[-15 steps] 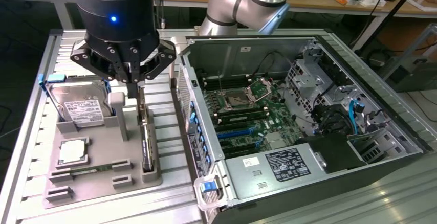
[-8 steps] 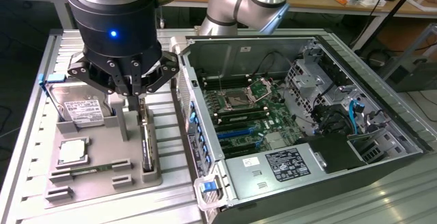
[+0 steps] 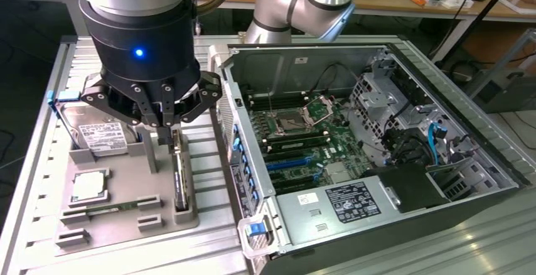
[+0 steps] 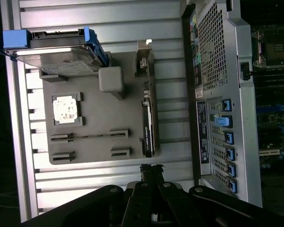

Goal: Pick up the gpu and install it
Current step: 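Pick up the gpu and move the gpu toward the slot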

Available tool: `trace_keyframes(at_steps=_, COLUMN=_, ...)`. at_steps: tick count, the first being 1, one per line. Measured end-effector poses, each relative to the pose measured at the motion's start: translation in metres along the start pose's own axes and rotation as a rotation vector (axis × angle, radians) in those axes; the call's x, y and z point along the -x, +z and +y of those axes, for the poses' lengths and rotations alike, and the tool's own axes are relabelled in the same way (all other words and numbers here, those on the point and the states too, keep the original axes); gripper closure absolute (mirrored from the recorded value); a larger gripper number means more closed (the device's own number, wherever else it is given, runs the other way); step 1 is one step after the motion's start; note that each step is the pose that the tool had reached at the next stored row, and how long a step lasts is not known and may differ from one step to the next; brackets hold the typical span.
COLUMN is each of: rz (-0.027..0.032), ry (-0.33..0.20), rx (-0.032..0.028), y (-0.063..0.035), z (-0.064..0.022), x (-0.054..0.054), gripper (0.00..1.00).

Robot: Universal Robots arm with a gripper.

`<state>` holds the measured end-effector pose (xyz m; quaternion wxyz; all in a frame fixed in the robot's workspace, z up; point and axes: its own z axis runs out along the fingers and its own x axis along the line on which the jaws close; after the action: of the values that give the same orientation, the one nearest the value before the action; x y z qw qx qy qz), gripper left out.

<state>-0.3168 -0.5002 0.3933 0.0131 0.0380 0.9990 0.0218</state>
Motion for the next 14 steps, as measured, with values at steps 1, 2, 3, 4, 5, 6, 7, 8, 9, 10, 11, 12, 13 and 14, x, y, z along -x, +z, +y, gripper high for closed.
trace_keyframes(at_steps=1, rz=0.0000, ry=0.000, rx=0.0000, y=0.0000, z=0.0000, x=0.0000, gripper=0.89)
trace_keyframes(at_steps=2, rz=0.0000, ry=0.000, rx=0.0000, y=0.0000, z=0.0000, x=0.0000, gripper=0.89)
trace_keyframes(at_steps=3, rz=0.0000, ry=0.000, rx=0.0000, y=0.0000, z=0.0000, x=0.0000, gripper=0.89)
trace_keyframes(at_steps=4, rz=0.0000, ry=0.000, rx=0.0000, y=0.0000, z=0.0000, x=0.0000, gripper=0.89)
trace_keyframes(at_steps=5, rz=0.0000, ry=0.000, rx=-0.0001, y=0.0000, z=0.0000, x=0.0000, gripper=0.89)
trace_keyframes(at_steps=6, rz=0.0000, ry=0.000, rx=0.0000, y=0.0000, z=0.0000, x=0.0000, gripper=0.89)
trace_keyframes(at_steps=7, rz=0.0000, ry=0.000, rx=-0.0001, y=0.0000, z=0.0000, x=0.0000, gripper=0.89)
trace_keyframes(at_steps=8, rz=0.0000, ry=0.000, rx=0.0000, y=0.0000, z=0.0000, x=0.0000, gripper=0.89)
trace_keyframes(at_steps=9, rz=0.0000, ry=0.000, rx=0.0000, y=0.0000, z=0.0000, x=0.0000, gripper=0.89)
trace_keyframes(at_steps=10, rz=0.0000, ry=0.000, rx=0.0000, y=0.0000, z=0.0000, x=0.0000, gripper=0.83)
trace_keyframes(at_steps=11, rz=0.0000, ry=0.000, rx=0.0000, y=0.0000, z=0.0000, x=0.0000, gripper=0.76)
trace_keyframes(at_steps=12, rz=0.0000, ry=0.000, rx=-0.0001, y=0.0000, z=0.0000, x=0.0000, gripper=0.76)
trace_keyframes(at_steps=13, rz=0.0000, ry=0.000, rx=0.0000, y=0.0000, z=0.0000, x=0.0000, gripper=0.76)
trace_keyframes(at_steps=14, rz=0.0000, ry=0.000, rx=0.0000, y=0.0000, z=0.0000, x=0.0000, gripper=0.71)
